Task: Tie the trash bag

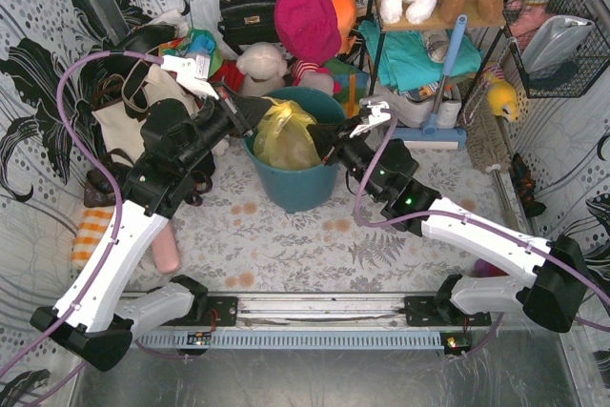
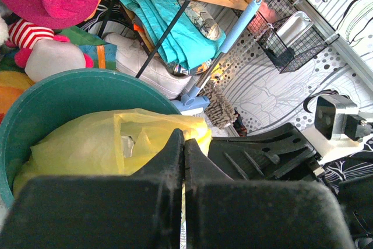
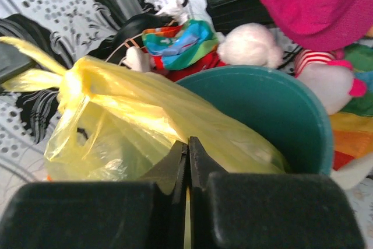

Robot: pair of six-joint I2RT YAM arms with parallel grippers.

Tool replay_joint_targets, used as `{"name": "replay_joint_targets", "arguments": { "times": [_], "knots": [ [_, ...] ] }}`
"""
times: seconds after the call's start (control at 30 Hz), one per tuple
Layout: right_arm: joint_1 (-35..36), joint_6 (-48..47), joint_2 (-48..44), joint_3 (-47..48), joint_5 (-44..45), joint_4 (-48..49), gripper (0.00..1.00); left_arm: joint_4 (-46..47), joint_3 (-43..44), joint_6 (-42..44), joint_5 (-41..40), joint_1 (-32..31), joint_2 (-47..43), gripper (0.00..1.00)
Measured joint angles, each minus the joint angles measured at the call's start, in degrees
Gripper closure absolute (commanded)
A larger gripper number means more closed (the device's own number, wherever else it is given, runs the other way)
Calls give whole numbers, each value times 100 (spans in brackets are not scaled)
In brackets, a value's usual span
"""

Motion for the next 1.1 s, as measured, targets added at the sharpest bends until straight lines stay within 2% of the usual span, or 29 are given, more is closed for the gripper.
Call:
{"name": "replay_joint_targets", "arguments": {
  "times": [0.33, 0.5, 0.87, 1.1],
  "knots": [
    [0, -656, 59, 354, 1108, -210, 100, -7, 2, 2, 0, 0, 0, 100],
    [13, -1309, 96, 588, 1801, -234, 100, -103, 2, 55, -72, -2, 0, 100],
    [55, -3445, 103, 625, 2754, 560, 100, -557, 70, 728, -1143, -50, 9, 100],
    [72, -3978, 107, 737, 2658, 938, 100, -614, 723, 1329, -1757, -72, 348, 100]
  ]
}}
